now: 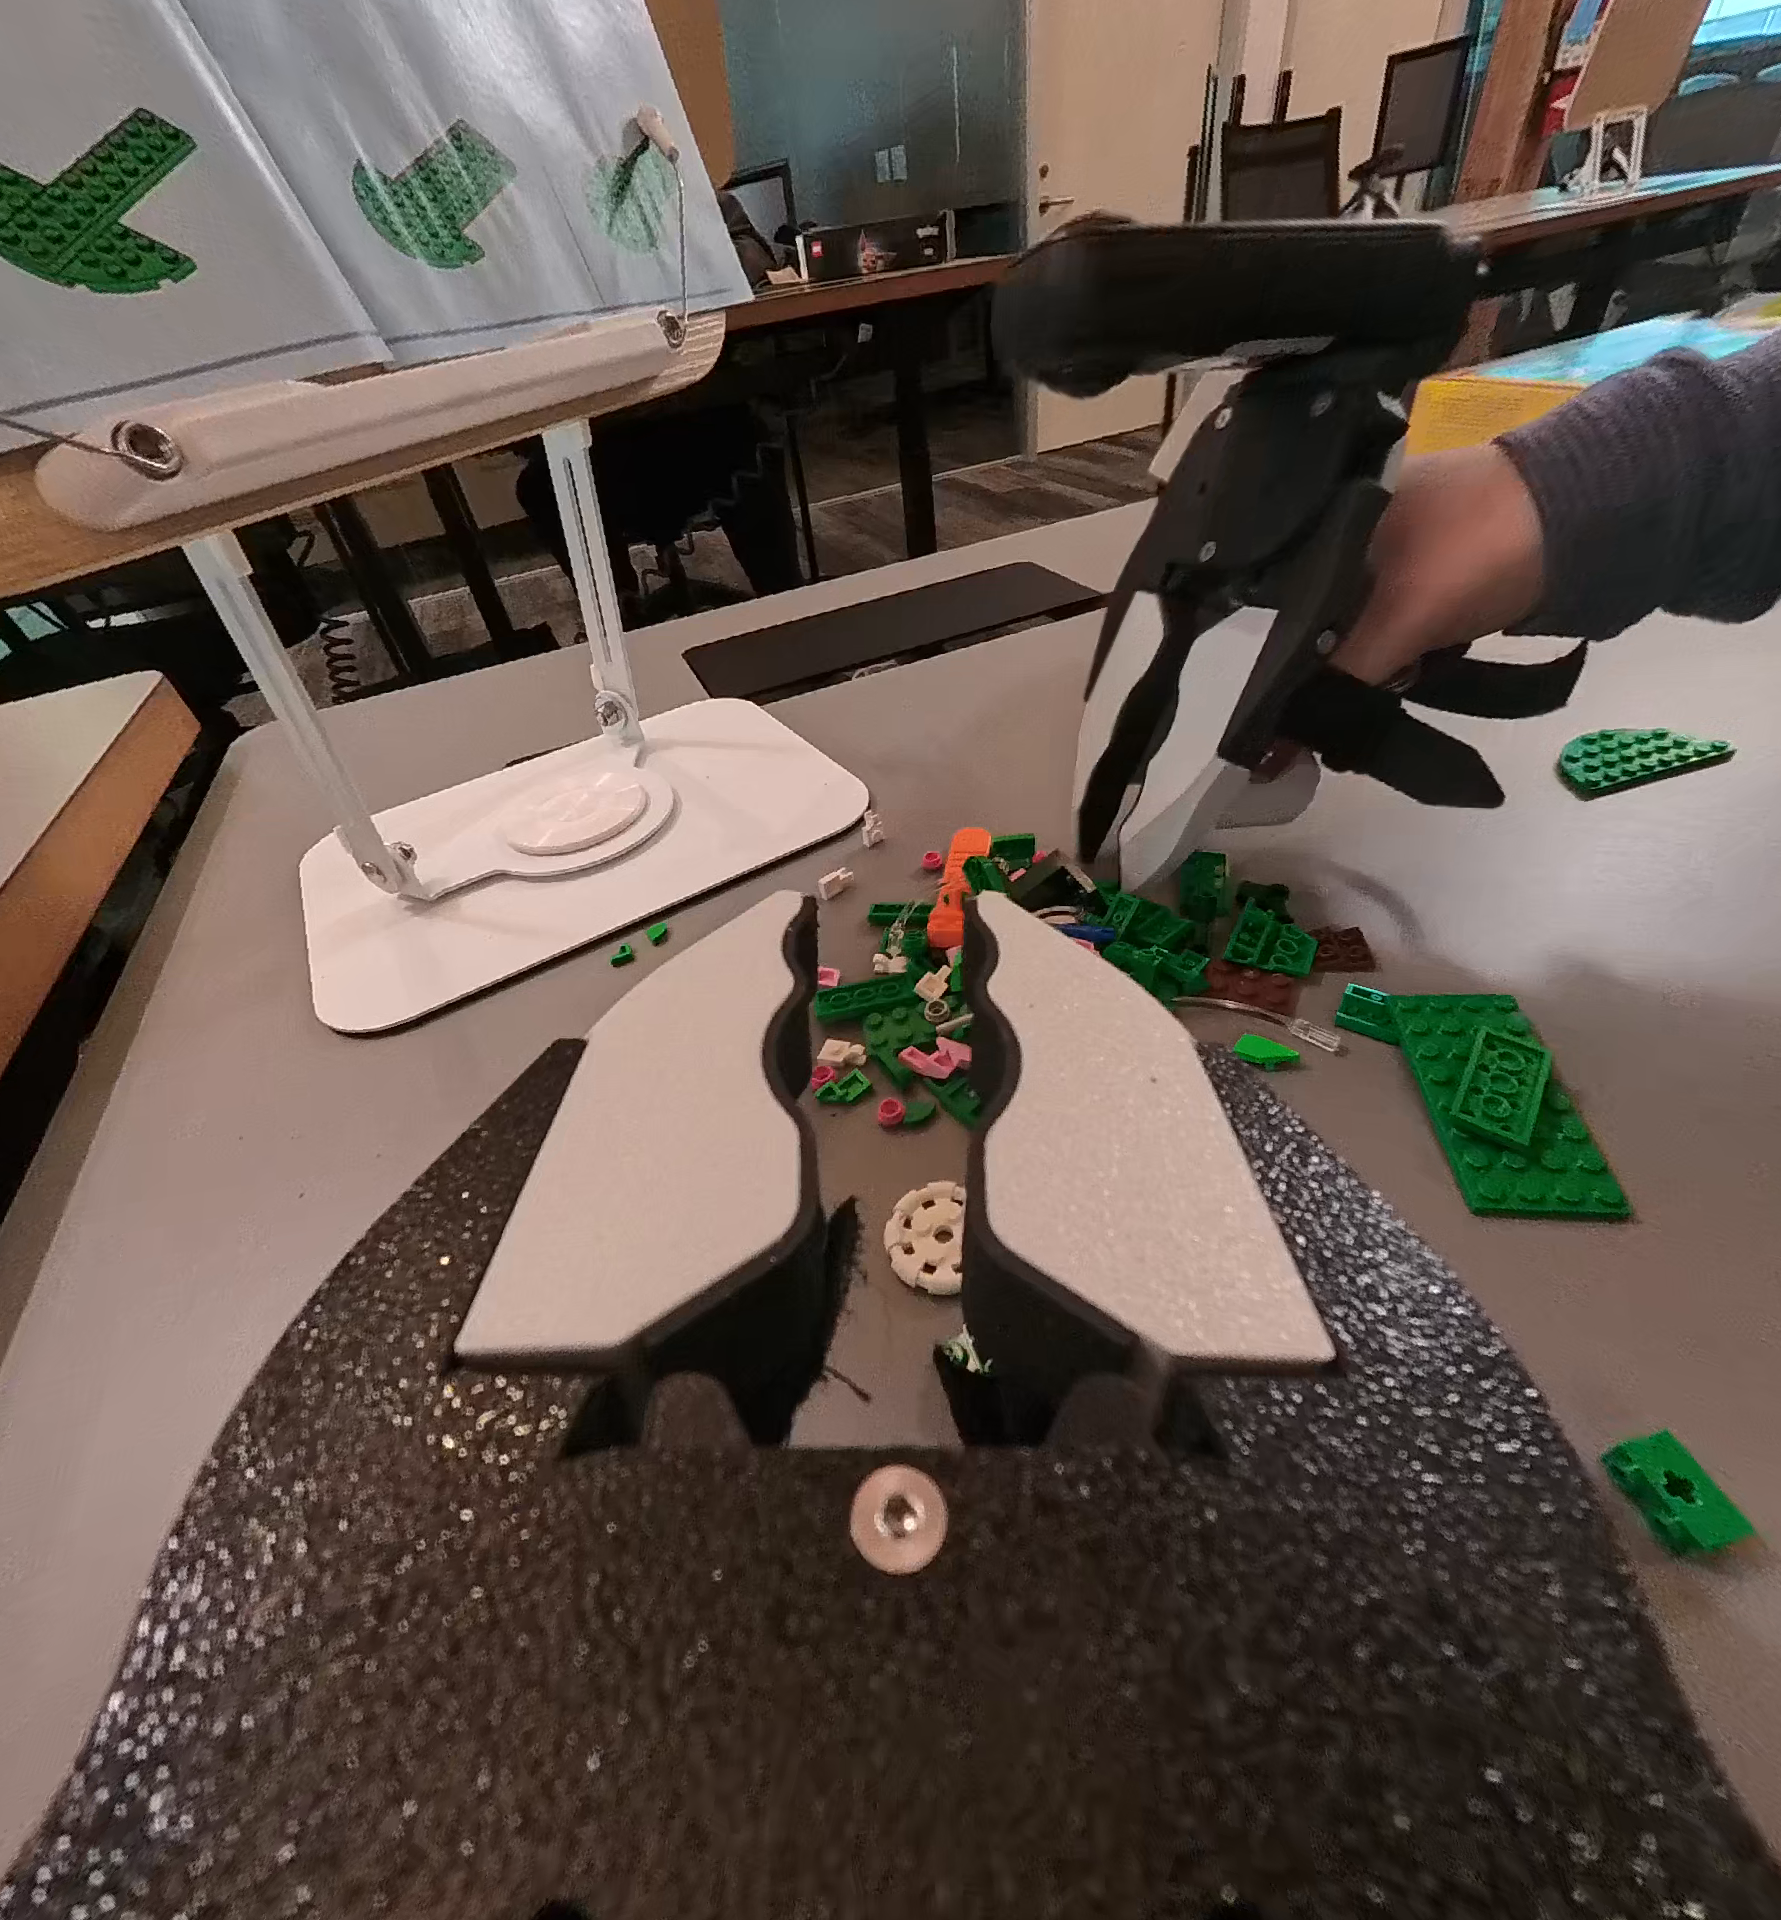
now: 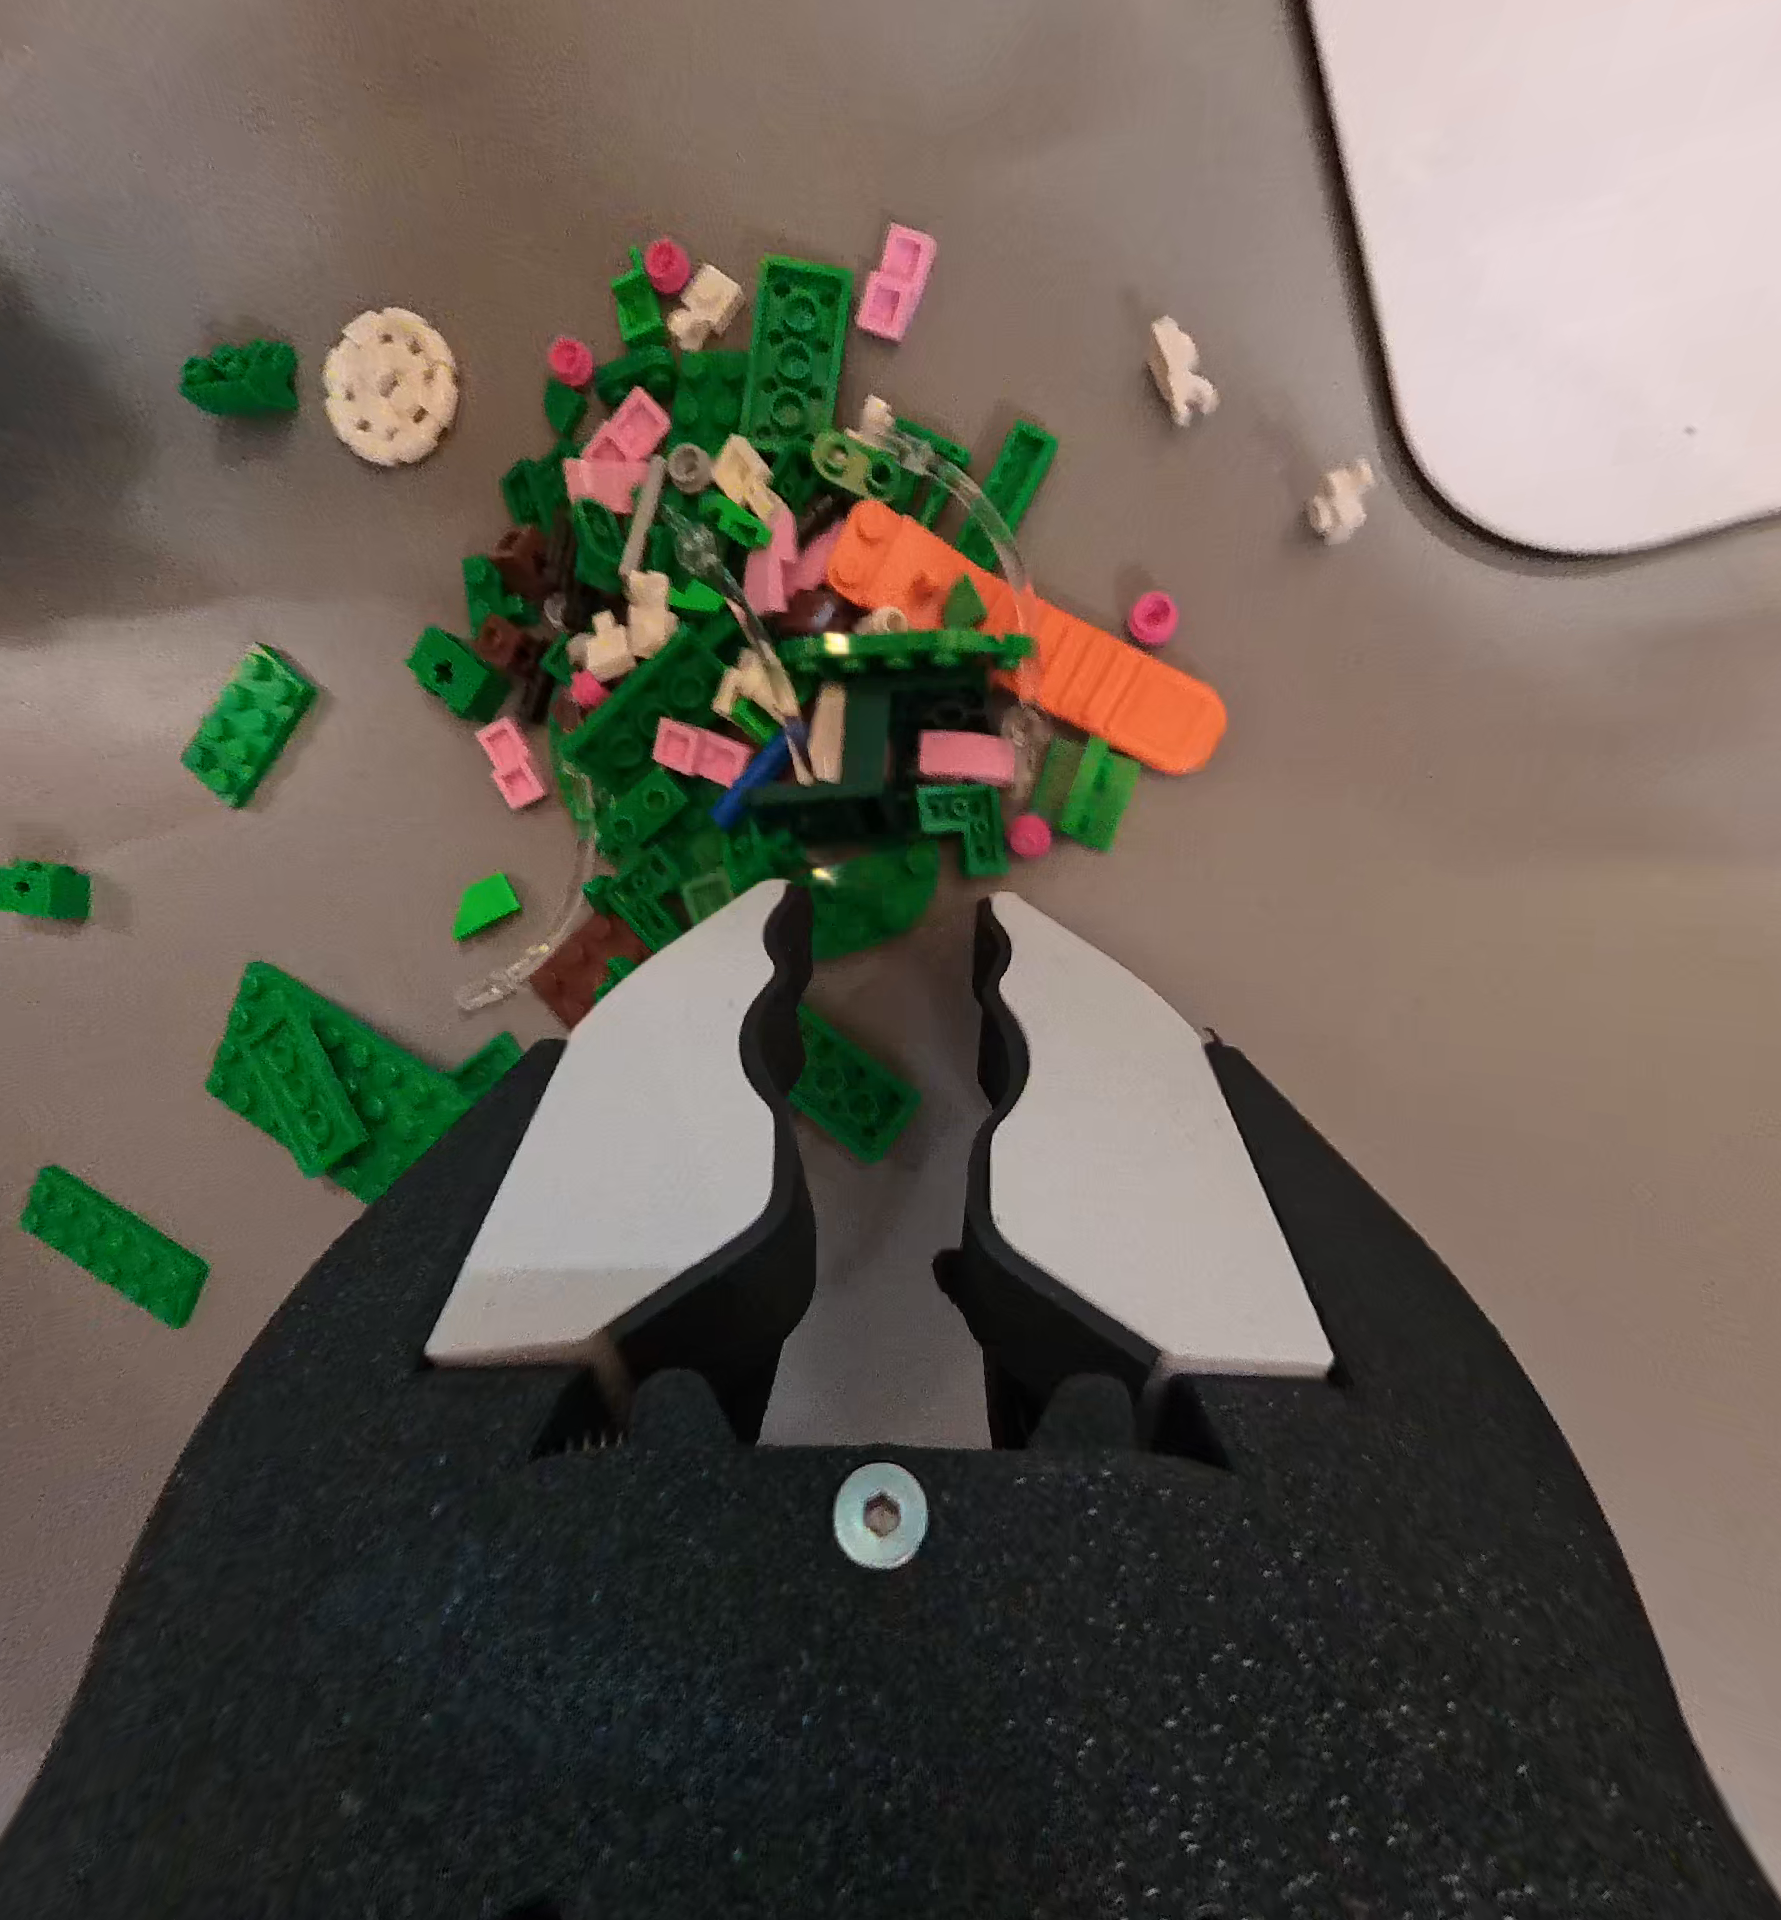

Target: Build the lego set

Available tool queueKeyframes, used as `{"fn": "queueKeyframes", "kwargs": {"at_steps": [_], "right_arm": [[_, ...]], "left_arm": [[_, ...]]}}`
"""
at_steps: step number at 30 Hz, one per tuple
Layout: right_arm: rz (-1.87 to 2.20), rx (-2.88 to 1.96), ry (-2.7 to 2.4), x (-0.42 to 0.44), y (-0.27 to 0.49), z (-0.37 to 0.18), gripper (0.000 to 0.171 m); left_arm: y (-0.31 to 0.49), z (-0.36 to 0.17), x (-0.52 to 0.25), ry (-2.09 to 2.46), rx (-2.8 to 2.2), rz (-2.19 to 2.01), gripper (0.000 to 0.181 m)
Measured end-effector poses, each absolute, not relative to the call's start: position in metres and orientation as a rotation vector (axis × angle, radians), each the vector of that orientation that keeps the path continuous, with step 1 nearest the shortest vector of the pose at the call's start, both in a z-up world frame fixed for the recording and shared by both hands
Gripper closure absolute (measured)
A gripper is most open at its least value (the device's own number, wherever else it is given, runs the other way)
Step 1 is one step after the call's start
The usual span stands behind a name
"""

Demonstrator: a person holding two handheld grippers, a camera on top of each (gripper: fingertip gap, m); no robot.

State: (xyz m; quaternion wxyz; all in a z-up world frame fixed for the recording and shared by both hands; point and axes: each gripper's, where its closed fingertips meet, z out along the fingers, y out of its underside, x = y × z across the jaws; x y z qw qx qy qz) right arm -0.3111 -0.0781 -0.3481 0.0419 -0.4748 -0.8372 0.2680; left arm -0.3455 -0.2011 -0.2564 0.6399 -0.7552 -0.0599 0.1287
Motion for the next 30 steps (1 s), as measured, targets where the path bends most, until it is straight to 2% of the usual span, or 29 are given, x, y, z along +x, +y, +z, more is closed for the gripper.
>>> {"fn": "queueKeyframes", "kwargs": {"at_steps": [11,17,24,26,30], "right_arm": [[0.833,-0.933,-2.904,-0.269,-0.141,-0.348,0.142],[0.766,-0.751,-2.805,-0.283,-0.141,-0.343,0.141],[0.647,-0.701,-2.920,-0.291,-0.148,-0.352,0.128],[0.605,-0.692,-2.951,-0.292,-0.148,-0.352,0.131],[0.519,-0.641,-3.001,-0.288,-0.149,-0.352,0.148]], "left_arm": [[-0.201,-0.257,-0.345,-0.139,-1.723,0.286,0.156],[-0.201,-0.257,-0.346,-0.144,-1.725,0.280,0.156],[-0.201,-0.257,-0.345,-0.142,-1.727,0.281,0.156],[-0.201,-0.257,-0.345,-0.141,-1.727,0.282,0.156],[-0.201,-0.257,-0.345,-0.139,-1.727,0.283,0.156]]}}
